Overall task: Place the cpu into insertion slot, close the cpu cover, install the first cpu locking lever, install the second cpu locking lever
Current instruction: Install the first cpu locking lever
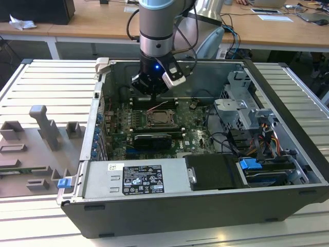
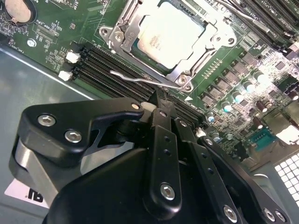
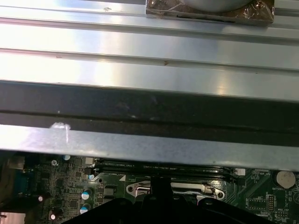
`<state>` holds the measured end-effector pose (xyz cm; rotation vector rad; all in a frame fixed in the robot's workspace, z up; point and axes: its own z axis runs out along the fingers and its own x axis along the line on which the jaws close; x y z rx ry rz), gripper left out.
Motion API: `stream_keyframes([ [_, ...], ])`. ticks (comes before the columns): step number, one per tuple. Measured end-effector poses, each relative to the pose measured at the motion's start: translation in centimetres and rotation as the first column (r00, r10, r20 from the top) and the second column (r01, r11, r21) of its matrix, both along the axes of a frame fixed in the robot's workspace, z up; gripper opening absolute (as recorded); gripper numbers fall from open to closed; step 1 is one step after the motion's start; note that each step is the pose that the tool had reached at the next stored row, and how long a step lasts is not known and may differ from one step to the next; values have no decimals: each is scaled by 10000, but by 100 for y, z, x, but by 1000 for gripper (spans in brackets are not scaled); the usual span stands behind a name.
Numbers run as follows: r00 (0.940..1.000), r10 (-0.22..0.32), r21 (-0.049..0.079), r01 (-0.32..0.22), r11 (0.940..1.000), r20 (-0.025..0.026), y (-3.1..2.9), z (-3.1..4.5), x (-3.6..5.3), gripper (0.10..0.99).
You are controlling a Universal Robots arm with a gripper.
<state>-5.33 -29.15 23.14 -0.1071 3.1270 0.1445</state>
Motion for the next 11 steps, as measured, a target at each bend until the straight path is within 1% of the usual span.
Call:
stream_keyframes([
  [3, 10000, -3, 24, 3, 10000, -1, 0, -3, 2, 106],
  [4, 10000, -2, 59, 2, 10000, 0, 0, -4, 3, 106],
  [6, 10000, -11, 243, 11, 9997, 1, 0, -14, 18, 106],
  [7, 10000, -12, 260, 12, 9997, 0, 1, -21, 44, 106],
  [11, 10000, -13, 259, 13, 9997, 5, 0, -29, 93, 106],
])
